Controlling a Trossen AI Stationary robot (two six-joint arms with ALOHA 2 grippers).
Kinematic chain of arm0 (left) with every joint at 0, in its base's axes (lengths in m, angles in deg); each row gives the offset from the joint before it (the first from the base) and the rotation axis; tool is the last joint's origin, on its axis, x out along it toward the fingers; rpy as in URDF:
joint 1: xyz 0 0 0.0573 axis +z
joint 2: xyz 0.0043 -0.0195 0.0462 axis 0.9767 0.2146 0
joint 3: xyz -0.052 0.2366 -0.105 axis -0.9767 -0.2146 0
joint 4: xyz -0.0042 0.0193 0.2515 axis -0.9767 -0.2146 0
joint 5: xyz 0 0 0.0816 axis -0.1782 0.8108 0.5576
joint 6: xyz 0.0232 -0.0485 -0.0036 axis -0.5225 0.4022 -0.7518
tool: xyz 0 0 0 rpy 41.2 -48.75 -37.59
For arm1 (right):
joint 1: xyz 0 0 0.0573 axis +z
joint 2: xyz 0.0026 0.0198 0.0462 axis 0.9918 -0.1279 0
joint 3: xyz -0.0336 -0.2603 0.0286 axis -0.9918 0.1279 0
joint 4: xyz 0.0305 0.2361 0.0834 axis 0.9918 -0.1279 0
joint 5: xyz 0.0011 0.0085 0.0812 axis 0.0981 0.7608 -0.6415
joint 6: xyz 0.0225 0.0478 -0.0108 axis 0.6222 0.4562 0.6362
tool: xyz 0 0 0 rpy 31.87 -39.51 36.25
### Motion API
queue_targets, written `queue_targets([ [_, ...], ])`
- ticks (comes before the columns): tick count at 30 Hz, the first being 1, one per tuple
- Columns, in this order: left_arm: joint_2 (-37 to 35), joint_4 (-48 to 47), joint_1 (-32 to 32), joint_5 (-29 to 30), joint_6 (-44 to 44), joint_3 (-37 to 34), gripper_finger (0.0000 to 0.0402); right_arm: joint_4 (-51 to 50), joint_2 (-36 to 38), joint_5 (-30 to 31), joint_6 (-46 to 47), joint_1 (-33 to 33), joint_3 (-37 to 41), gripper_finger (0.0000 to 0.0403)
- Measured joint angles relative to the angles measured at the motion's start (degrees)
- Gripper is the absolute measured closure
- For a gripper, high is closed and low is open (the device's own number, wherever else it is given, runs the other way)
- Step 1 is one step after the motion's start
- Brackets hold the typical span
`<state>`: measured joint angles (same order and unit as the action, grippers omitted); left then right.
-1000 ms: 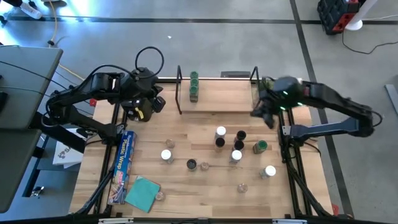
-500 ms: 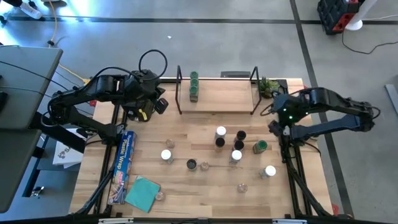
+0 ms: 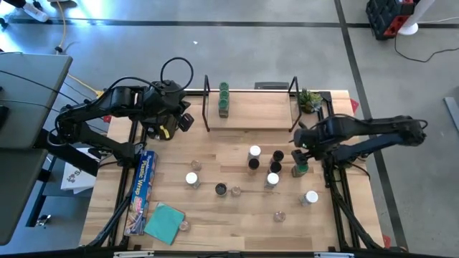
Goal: Shelf spices
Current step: Put the green seasoning bottle on the shelf aligned with the other green seasoning bottles
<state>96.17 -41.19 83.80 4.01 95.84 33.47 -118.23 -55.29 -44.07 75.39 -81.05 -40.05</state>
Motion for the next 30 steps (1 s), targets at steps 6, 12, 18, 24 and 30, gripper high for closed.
queue_targets([
  [6,0.01,0.02,0.00,0.01,-0.66,0.00,0.0401,5.29,-2.04,1.61,7.97,4.29,3.31,0.0059],
  [12,0.00,0.04,0.04,0.02,-1.04,0.00,0.0401,6.13,-4.84,3.21,8.93,5.69,3.96,0.0062],
  [18,0.01,0.07,0.04,0.04,-0.77,-0.01,0.0401,6.41,-6.15,3.99,7.53,5.69,3.96,0.0111],
  [24,0.00,0.09,0.04,0.03,-0.53,0.00,0.0401,6.11,-6.35,3.90,7.02,5.67,3.94,0.0204],
  [30,0.01,0.09,0.04,0.04,-0.45,0.00,0.0401,5.94,-6.32,3.79,5.82,5.67,3.92,0.0212],
])
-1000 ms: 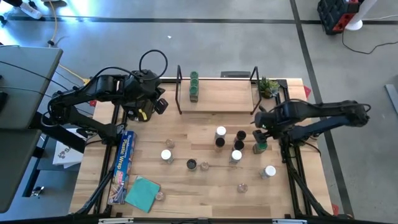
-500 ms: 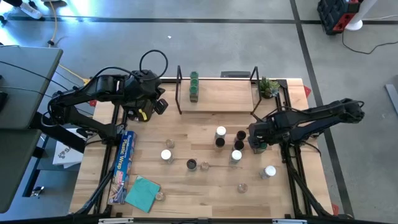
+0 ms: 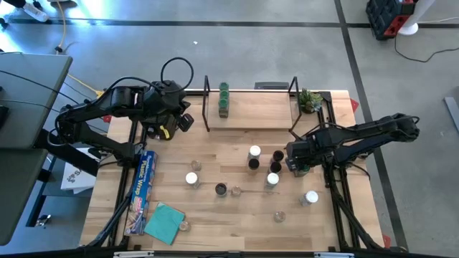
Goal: Shelf spices
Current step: Put the green seasoning bottle on the shelf aligned with the other green seasoning bottles
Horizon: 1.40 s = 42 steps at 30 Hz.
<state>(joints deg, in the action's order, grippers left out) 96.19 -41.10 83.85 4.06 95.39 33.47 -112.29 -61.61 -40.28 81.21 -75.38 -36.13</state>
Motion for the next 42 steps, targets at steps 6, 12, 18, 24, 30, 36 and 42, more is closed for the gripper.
queue_targets([
  [6,0.00,0.00,-0.04,-0.02,0.46,0.00,0.0401,-0.79,0.15,-1.30,-3.75,-0.50,-0.05,0.0212],
  [12,0.00,0.04,-0.04,-0.02,0.48,0.00,0.0401,-11.84,0.33,3.06,-8.79,-3.28,-7.77,0.0212],
  [18,0.00,0.02,-0.04,-0.02,0.46,0.00,0.0401,-19.21,-3.38,7.83,-21.06,-10.16,-22.61,0.0212],
  [24,-0.01,0.00,-0.04,-0.54,0.01,0.05,0.0401,-20.25,-17.79,11.65,-40.74,-14.22,-42.45,0.0212],
  [30,0.00,-0.82,-0.04,-5.79,0.00,0.11,0.0401,-18.80,-36.35,13.20,-60.45,-14.77,-65.70,0.0212],
  [36,-0.33,-11.38,-0.04,-10.21,-1.08,0.13,0.0401,-18.33,-53.36,10.27,-76.35,-14.73,-84.72,0.0212],
  [42,-0.72,-21.32,-0.04,-10.20,2.28,0.13,0.0401,-15.88,-60.60,7.14,-83.34,-14.62,-82.56,0.0212],
])
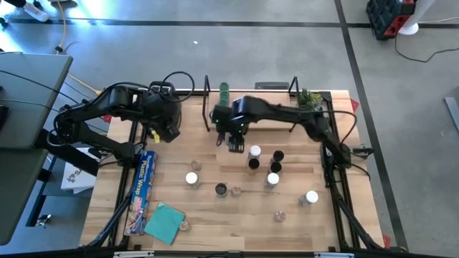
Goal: Shelf spices
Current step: Put the green seasoning bottle on the shelf aligned with the other green seasoning bottles
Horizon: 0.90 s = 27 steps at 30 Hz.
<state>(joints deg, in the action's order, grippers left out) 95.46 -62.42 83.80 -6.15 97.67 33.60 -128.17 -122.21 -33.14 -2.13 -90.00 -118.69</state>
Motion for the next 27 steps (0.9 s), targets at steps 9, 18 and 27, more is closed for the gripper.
queue_targets([
  [9,-0.04,0.49,0.00,-0.42,0.65,0.00,0.0401,2.38,-5.34,-0.90,-4.22,1.05,1.96,0.0212],
  [18,-0.02,0.51,0.00,-0.40,0.71,0.00,0.0401,8.64,-6.33,0.28,-4.91,1.09,1.96,0.0144],
  [27,-0.02,0.51,0.00,-0.64,0.71,0.00,0.0401,8.22,-3.94,2.40,-5.02,1.09,-2.95,0.0130],
])
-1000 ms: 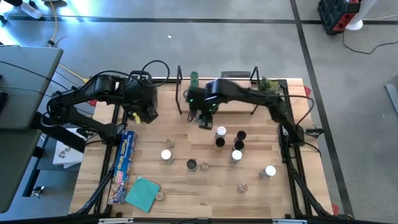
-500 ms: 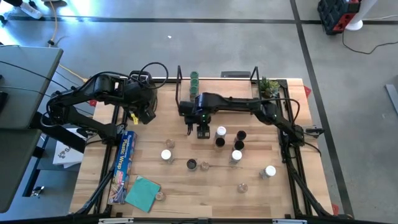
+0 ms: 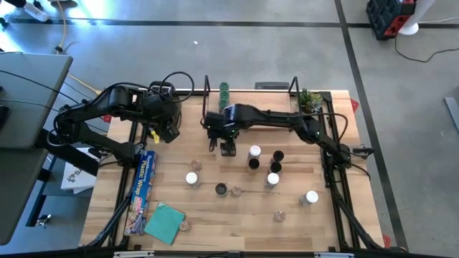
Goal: Shelf spices
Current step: Put the green seasoning bottle on the shelf aligned with the other green seasoning bottles
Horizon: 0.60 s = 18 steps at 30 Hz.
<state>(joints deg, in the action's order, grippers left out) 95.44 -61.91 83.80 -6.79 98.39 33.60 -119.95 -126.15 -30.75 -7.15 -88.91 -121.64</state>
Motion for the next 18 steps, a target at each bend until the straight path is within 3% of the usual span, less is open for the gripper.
queue_targets([
  [5,0.01,0.45,0.00,-2.75,0.24,0.00,0.0401,-2.22,8.76,2.24,-0.04,-0.54,0.00,0.0129],
  [8,0.04,2.64,-0.03,-4.13,0.43,0.00,0.0401,-2.54,16.97,2.72,0.06,-1.37,4.07,0.0128],
  [13,0.45,13.69,-1.51,-6.89,-7.13,0.00,0.0400,1.57,35.46,6.12,5.40,-2.36,22.16,0.0128],
  [18,4.81,26.30,-3.10,-10.10,-21.16,0.00,0.0367,10.98,55.53,13.28,19.81,-2.18,43.89,0.0128],
])
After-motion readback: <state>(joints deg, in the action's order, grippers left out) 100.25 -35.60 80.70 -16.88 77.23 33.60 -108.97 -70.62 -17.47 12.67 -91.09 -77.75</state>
